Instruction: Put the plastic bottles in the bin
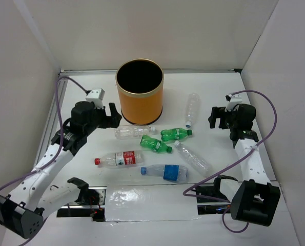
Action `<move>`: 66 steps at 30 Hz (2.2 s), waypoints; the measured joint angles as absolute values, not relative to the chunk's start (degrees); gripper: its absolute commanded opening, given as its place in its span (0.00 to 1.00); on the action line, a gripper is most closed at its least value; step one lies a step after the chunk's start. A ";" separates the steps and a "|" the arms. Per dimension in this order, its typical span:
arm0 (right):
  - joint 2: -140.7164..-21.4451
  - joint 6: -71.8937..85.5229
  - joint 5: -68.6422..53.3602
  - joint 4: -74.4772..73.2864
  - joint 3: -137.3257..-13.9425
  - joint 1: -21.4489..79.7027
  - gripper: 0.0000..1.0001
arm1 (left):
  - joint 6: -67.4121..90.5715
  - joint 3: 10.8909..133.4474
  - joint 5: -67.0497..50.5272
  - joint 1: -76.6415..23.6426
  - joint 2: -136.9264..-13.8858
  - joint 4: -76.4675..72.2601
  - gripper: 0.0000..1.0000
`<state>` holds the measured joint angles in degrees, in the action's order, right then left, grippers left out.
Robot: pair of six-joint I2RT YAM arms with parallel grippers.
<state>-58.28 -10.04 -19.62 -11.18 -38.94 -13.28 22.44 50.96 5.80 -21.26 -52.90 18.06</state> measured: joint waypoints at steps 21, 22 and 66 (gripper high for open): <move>-62.63 -19.44 -29.91 -16.08 -39.09 -13.61 1.00 | 0.89 67.22 7.90 -48.95 -83.96 36.49 0.95; -62.76 -19.55 -30.20 -16.16 -39.09 -13.65 1.00 | 0.03 67.46 7.55 -48.95 -84.60 36.97 0.95; -70.67 -22.33 -40.14 -19.29 -44.07 -14.68 1.00 | -3.05 90.54 1.02 -53.87 -75.96 41.15 0.07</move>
<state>-70.67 -22.33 -40.14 -19.29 -44.07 -14.68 -3.05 90.54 1.02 -53.87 -75.96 41.15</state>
